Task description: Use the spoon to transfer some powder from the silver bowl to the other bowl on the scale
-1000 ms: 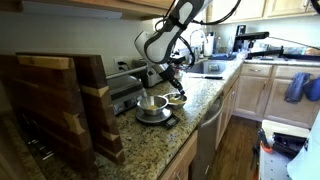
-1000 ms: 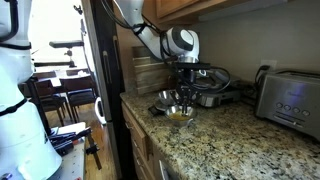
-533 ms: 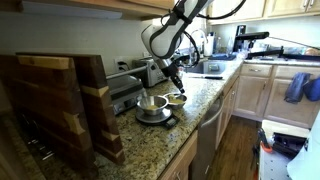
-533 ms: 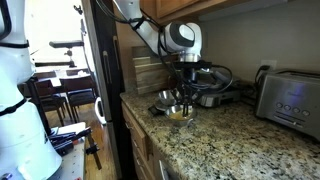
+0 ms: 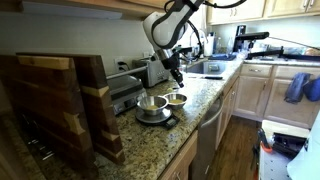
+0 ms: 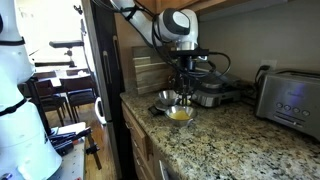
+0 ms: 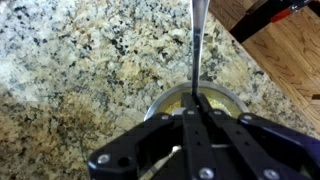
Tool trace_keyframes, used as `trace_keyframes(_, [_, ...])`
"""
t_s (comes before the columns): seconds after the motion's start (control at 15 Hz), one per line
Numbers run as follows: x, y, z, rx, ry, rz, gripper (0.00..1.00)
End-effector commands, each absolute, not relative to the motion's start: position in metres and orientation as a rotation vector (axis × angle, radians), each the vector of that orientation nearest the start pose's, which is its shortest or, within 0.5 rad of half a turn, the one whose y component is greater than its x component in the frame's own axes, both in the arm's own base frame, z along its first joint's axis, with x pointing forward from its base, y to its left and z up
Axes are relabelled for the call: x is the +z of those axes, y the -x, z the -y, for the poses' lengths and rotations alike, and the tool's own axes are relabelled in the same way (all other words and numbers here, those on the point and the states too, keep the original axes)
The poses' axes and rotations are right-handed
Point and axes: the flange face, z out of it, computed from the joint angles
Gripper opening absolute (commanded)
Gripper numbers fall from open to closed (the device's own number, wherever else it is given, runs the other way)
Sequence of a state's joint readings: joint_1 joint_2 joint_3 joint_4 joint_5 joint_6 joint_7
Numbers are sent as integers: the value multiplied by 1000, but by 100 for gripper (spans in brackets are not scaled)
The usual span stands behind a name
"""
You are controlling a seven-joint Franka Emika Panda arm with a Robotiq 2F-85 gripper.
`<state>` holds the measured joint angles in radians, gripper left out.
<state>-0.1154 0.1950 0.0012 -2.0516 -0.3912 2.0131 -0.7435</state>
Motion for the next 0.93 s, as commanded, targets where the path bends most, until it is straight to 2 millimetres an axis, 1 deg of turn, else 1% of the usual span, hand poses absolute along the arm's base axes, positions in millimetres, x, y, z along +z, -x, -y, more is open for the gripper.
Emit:
trace_keyframes(0.0, [367,-529,53,505,3001,1413,3])
trace_keyframes(0.13, [383,-529,31,463,3001,1464,4])
trace_keyframes(0.27, [399,-527,3,422,2988,1540,3])
trace_keyframes(0.47, [412,-524,-29,409,2970,1634,3])
trace_keyframes(0.6, [414,-521,-44,419,2961,1672,3])
trace_keyframes(0.73, [408,-519,-54,441,2976,1690,3])
trace_keyframes(0.8, [397,-523,-44,455,2989,1696,3])
trace_keyframes(0.87, [392,-523,-44,467,2994,1707,3])
